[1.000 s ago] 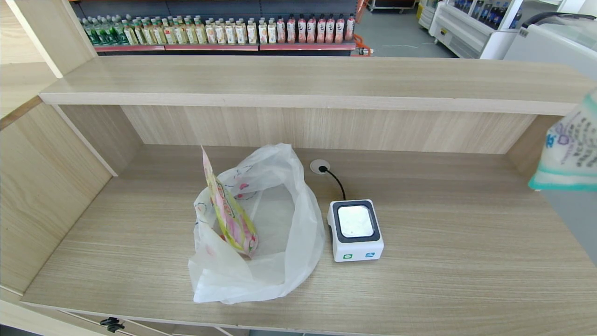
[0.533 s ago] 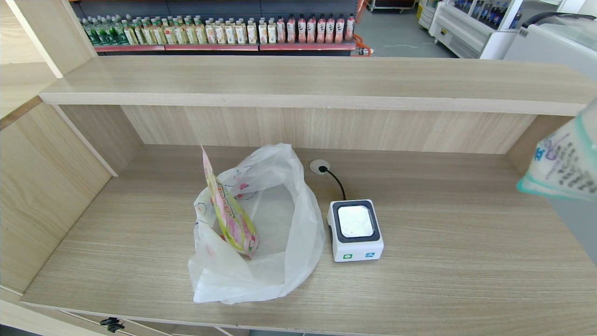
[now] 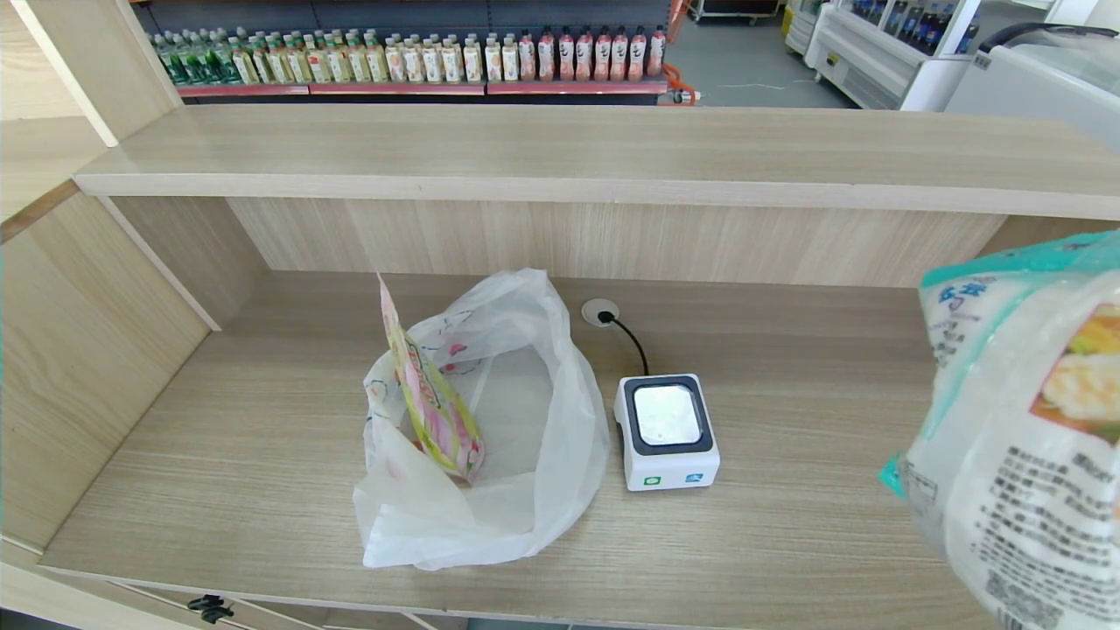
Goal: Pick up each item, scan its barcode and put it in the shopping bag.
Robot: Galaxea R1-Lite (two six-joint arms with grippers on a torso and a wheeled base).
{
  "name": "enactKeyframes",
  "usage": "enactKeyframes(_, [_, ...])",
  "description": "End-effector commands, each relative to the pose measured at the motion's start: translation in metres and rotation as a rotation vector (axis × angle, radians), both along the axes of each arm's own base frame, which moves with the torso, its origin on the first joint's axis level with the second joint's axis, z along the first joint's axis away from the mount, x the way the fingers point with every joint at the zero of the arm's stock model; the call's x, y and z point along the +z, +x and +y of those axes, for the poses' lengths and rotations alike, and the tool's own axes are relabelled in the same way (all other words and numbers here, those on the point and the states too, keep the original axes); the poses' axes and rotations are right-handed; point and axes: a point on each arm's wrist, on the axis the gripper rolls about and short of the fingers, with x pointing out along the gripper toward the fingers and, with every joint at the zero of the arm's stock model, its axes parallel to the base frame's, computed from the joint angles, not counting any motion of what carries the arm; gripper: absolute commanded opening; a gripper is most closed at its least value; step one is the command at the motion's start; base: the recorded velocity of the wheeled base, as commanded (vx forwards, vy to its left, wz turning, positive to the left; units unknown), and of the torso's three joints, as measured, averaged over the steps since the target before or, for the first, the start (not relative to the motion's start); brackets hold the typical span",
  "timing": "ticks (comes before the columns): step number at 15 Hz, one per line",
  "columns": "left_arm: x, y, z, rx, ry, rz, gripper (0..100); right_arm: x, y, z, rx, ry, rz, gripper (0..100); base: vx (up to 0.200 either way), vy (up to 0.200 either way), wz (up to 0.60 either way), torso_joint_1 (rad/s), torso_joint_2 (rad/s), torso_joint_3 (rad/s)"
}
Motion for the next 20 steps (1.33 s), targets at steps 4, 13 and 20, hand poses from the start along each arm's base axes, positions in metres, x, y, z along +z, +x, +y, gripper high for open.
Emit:
enactKeyframes(4, [0.000, 0.000, 0.000, 0.000, 0.000, 0.000, 100, -0.005, 0.017, -0.003, -0.069, 0.031, -0.311, 0, 0.000, 0.000, 0.00, 0.000, 0.00, 0.000])
enactKeyframes(13, [0.000, 0.000, 0.000, 0.000, 0.000, 0.000, 100, 0.011, -0.014, -0.033, -0.235, 0.014, -0.380, 0, 0.000, 0.000, 0.00, 0.000, 0.00, 0.000])
enactKeyframes(20, [0.000, 0.000, 0.000, 0.000, 0.000, 0.000, 100, 0.028, 0.000, -0.050, -0.361, -0.023, -0.164, 0, 0.000, 0.000, 0.00, 0.000, 0.00, 0.000])
